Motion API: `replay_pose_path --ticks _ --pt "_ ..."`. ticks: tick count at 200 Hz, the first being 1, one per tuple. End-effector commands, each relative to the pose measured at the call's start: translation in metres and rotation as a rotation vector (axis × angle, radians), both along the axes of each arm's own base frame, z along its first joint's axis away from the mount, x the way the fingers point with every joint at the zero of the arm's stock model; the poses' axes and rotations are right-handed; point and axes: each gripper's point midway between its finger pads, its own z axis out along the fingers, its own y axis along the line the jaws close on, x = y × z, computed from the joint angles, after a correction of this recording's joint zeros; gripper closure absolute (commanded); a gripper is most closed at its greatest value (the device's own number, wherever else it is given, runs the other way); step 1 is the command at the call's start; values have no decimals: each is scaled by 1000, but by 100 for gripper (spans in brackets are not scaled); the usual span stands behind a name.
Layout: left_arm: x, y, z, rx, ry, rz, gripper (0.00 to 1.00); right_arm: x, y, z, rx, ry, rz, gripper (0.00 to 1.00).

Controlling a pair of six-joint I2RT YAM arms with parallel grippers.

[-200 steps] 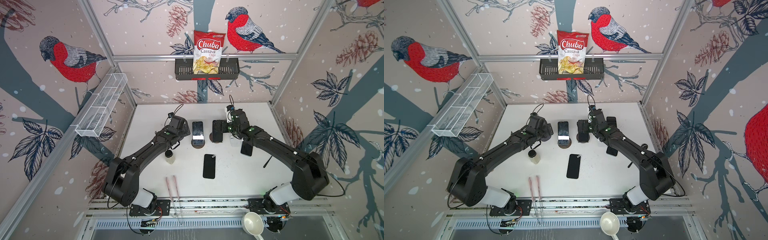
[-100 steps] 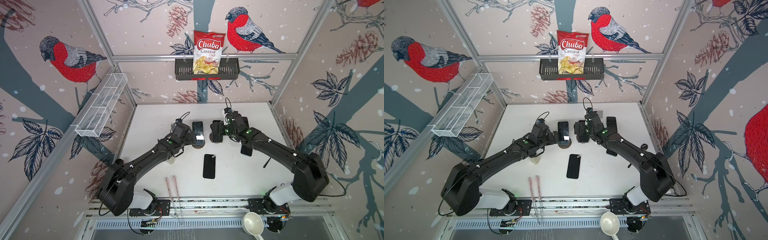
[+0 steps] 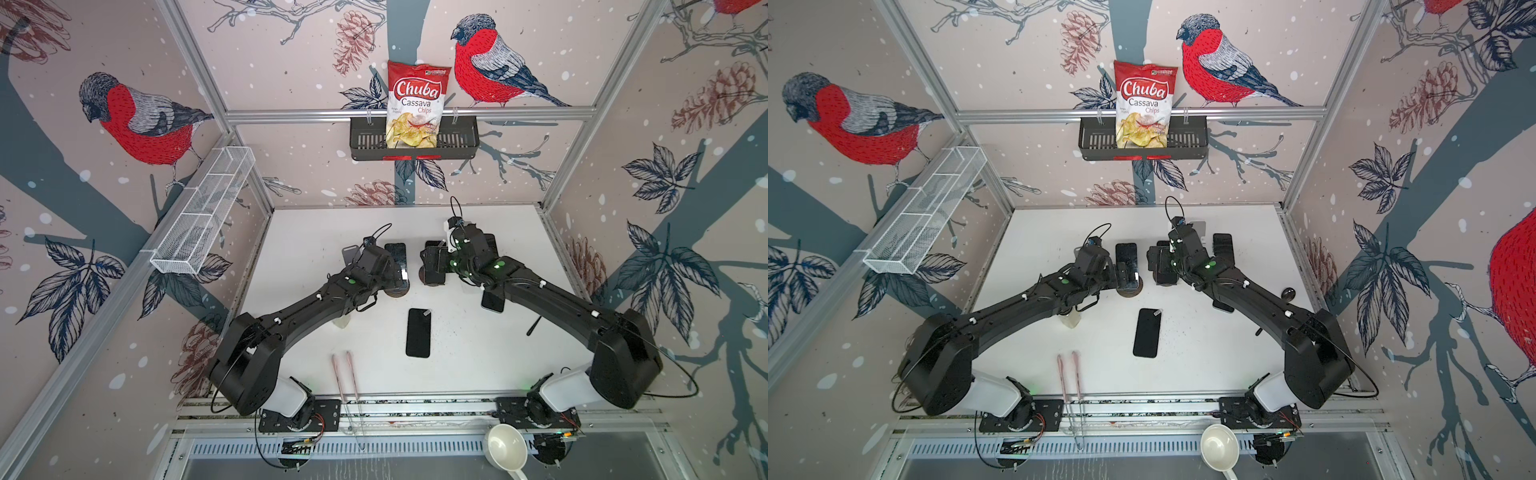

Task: Remove the phone from the phone stand
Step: 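Move the left gripper to the teal-edged phone and close on it, then lift the teal-edged phone up off its round wooden stand with the left gripper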

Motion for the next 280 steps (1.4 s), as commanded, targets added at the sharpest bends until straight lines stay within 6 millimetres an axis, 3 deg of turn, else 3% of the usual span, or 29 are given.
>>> replay_pose_path --ticks 1,42,46,69,132,220,280 --pt "8 -12 8 -33 -37 -21 4 4 -2 3 -21 -20 -6 1" --pt "15 -22 9 -11 -85 -87 4 15 -6 -7 -49 -15 -21 1" --pt "20 -26 19 -21 -105 -88 4 16 -7 -8 -57 -11 -23 1" --pt "29 -31 17 17 -110 -107 4 20 -8 -15 -97 6 -30 1" --pt "45 -32 9 108 -85 -99 4 27 -10 -5 -88 -17 -42 1" --pt "46 -30 -27 160 -8 -83 6 28 -15 -1 -75 -24 -48 1" --pt "50 -28 -33 178 -6 -65 11 29 -16 -5 -73 -14 -46 1"
